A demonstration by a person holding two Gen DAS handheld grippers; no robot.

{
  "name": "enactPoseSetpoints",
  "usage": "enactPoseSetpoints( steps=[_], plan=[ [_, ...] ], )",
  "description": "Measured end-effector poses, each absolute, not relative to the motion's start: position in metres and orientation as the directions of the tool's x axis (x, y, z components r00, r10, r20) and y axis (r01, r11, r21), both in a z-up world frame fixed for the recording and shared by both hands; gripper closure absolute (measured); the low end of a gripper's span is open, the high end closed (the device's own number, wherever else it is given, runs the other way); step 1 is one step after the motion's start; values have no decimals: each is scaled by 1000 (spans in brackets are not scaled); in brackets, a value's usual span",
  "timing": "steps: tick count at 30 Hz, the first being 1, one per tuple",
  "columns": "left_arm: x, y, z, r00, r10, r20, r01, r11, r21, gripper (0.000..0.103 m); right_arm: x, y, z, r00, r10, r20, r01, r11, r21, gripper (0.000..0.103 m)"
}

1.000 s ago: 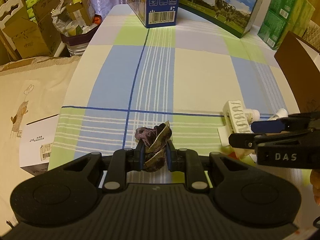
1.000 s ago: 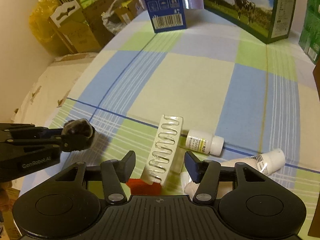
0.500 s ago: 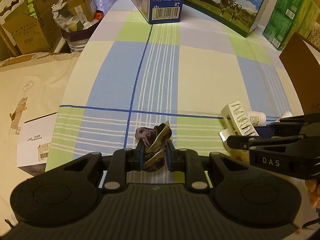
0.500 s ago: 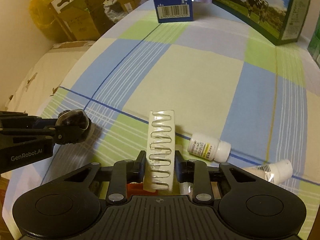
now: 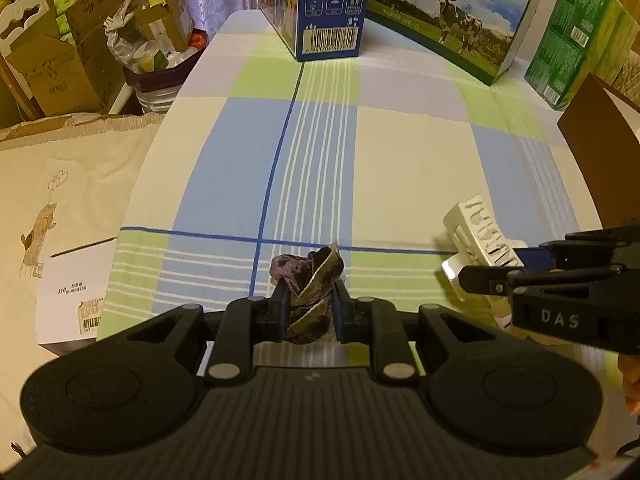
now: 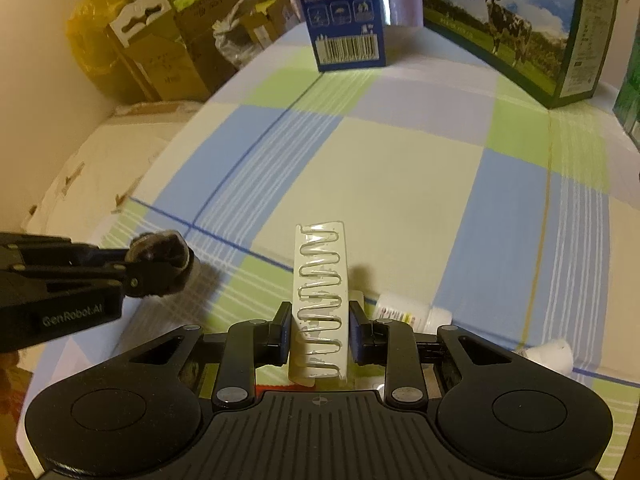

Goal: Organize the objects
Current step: 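Carry the wrapper and white tray over the cardboard box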

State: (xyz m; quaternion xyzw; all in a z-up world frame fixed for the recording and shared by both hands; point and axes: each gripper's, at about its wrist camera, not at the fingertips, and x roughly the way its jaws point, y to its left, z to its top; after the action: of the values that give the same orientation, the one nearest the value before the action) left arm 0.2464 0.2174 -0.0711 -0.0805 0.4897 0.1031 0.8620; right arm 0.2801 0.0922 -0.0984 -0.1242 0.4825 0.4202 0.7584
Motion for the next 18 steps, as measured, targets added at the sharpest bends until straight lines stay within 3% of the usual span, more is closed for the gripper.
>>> enactPoseSetpoints(
  steps=[18],
  plan=[
    [230, 187, -14, 601, 77, -796, -202, 978, -58, 86, 278, 31, -29, 243, 635, -733, -705, 635, 316, 78]
  ],
)
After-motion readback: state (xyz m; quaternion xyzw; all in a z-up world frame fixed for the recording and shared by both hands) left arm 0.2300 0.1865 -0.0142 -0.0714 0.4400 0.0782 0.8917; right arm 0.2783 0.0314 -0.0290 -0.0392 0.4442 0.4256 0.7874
